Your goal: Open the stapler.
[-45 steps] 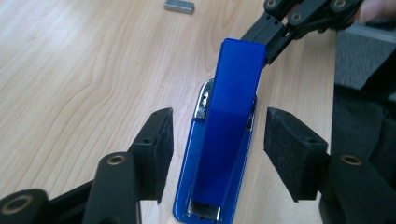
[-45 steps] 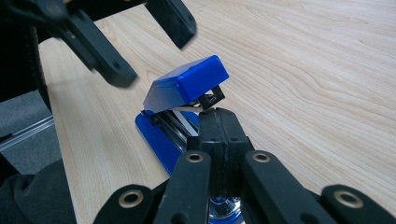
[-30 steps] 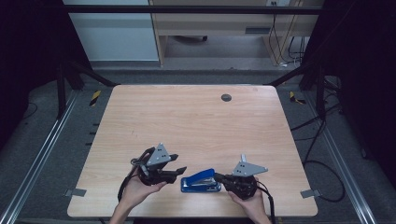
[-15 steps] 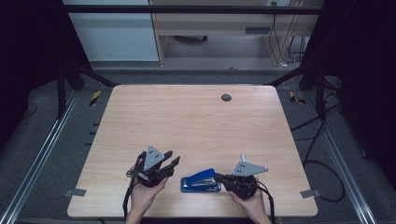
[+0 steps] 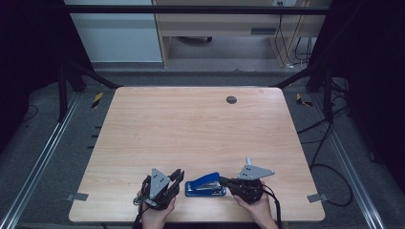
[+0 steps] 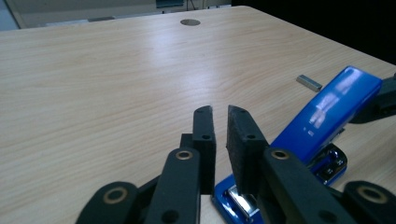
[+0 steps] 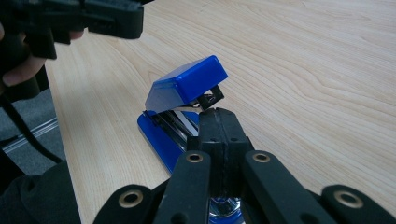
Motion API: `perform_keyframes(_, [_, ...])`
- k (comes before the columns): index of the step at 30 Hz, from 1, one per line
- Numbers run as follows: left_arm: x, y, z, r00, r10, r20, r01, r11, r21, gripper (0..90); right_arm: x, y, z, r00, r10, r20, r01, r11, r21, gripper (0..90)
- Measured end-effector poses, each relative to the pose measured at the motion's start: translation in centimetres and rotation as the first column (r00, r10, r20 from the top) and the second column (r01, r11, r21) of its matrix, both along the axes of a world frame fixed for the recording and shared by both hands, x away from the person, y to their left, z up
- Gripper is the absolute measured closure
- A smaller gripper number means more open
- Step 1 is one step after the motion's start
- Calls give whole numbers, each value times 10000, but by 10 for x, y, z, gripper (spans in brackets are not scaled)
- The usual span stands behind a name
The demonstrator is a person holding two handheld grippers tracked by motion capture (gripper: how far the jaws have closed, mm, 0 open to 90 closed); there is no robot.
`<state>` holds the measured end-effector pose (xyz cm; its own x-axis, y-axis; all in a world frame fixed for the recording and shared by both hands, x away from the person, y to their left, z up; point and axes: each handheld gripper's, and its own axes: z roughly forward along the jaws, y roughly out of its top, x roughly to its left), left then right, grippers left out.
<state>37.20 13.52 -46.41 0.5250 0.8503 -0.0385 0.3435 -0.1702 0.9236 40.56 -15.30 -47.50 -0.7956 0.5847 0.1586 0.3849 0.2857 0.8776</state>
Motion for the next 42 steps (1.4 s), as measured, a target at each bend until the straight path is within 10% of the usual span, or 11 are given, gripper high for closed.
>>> perform_keyframes(21, [-35,-30,-32,9990,451,68,-448,9984,-352,897,0,1,0,10000,29,-13,-29,10000,-35,900])
perform_keyframes(42, [-38,-63,-47,9998,-60,197,66,9995,-309,898,0,1,0,10000,32,-23,-32,10000,-27,900])
